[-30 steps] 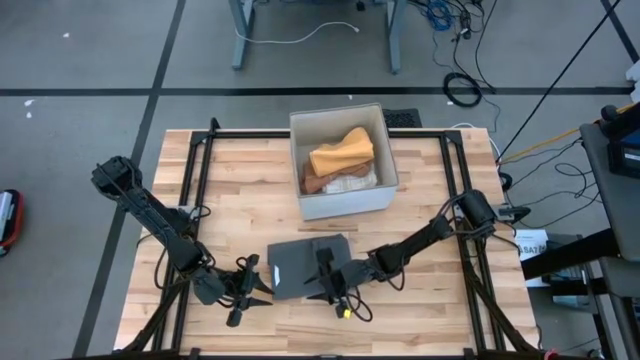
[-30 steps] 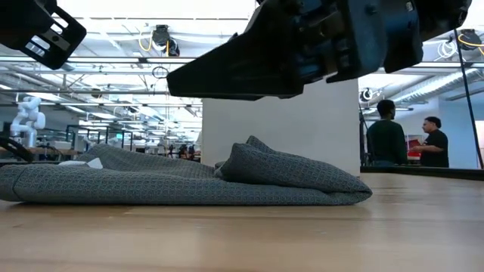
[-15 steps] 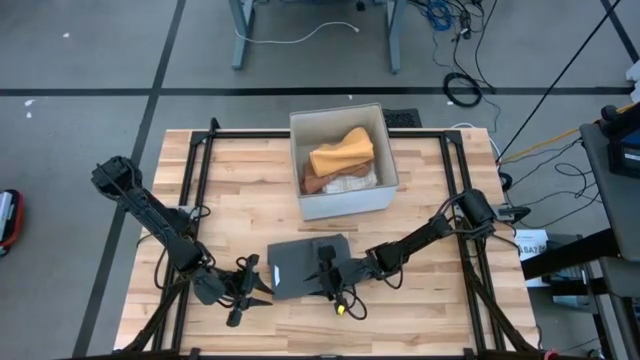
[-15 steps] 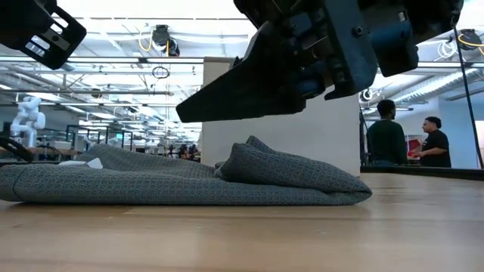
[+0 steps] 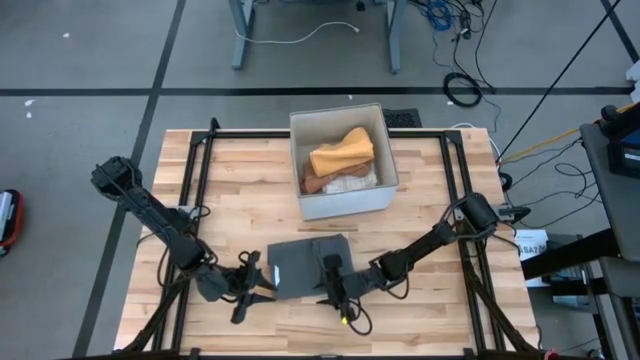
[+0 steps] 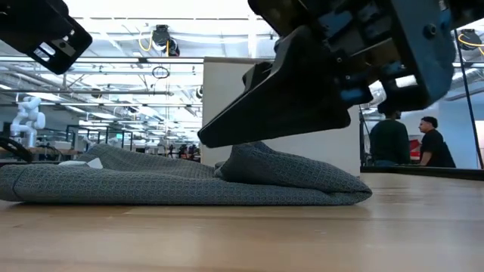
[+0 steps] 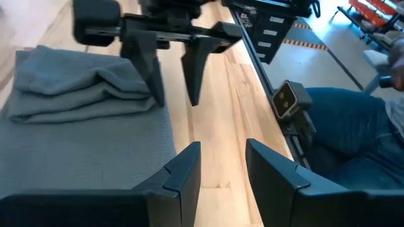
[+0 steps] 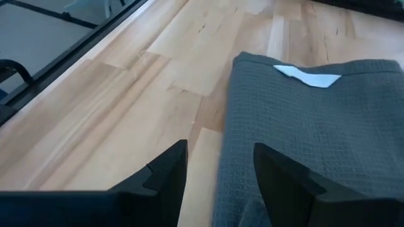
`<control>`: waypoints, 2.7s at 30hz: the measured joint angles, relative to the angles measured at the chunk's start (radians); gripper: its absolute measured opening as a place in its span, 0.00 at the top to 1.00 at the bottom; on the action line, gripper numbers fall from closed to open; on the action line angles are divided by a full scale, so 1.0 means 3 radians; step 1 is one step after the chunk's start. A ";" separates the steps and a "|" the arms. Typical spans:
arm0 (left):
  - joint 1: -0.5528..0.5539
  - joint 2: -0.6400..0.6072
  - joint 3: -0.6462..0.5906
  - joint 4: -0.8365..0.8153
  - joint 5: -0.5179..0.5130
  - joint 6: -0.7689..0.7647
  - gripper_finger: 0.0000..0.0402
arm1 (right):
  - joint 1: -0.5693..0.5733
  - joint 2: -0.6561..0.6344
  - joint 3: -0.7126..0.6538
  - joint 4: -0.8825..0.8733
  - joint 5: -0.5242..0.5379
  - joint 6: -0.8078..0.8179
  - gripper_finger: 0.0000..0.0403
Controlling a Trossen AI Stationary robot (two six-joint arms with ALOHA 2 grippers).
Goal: Fold towel
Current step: Fold the orange towel
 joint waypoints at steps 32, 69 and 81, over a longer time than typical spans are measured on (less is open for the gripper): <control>-0.0243 0.0918 0.0002 -0.0233 -0.0124 -0.0217 0.67 | 0.0138 -0.0483 -0.0002 -0.0915 0.0328 0.0115 0.58; -0.0103 0.1578 0.0871 -0.0425 -0.0797 0.1013 0.99 | 0.0042 0.0779 0.1106 -0.0414 0.0615 -0.0765 0.58; -0.0112 0.1574 0.0875 -0.0374 -0.0813 0.0976 0.99 | 0.0049 0.0824 0.1237 -0.0540 0.0996 -0.0709 0.71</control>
